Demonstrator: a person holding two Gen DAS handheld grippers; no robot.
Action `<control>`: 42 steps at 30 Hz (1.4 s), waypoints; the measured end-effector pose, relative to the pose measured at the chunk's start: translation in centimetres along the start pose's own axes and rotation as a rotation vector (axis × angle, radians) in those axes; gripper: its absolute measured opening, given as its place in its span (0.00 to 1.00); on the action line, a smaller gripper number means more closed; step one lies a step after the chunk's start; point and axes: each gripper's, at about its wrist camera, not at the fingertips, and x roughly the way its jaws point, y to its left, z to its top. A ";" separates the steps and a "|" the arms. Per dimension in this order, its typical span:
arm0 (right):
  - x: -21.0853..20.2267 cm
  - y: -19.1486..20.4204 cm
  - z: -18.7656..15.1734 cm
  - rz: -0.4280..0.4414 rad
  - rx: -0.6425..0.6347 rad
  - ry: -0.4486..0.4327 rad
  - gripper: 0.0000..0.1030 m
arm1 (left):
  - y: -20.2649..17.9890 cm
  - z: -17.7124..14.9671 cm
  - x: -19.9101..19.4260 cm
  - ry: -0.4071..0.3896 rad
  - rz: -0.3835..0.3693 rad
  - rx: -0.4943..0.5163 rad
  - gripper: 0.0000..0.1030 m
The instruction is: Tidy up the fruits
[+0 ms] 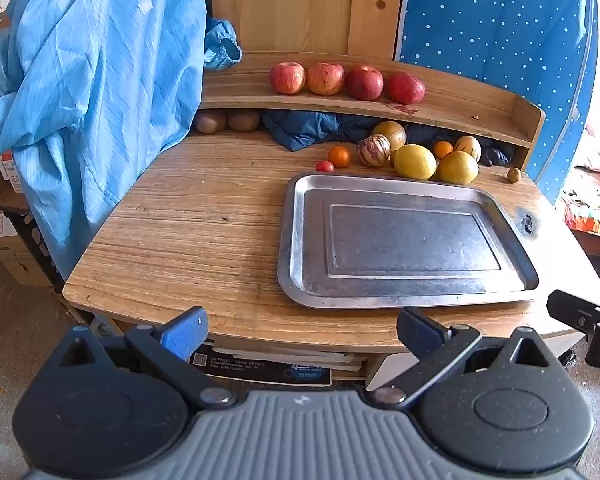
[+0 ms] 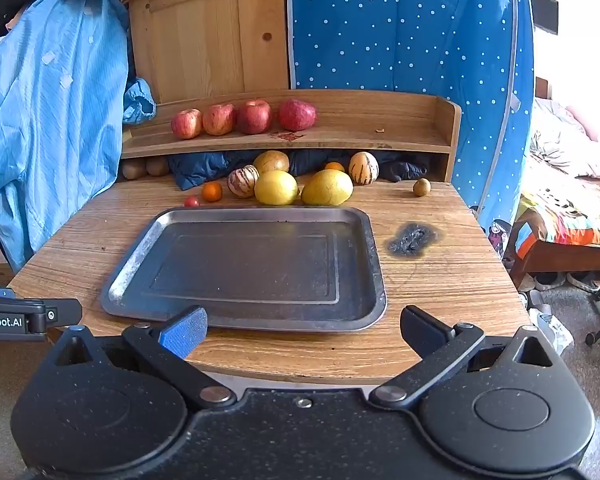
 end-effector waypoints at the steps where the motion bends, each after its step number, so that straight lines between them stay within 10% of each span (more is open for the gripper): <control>1: -0.1 -0.1 0.1 0.000 0.001 0.000 1.00 | 0.0 0.0 0.0 0.000 0.000 0.001 0.99; 42: 0.7 -1.4 -0.3 0.012 0.015 0.016 1.00 | -0.8 -0.1 0.7 0.025 0.008 -0.007 0.99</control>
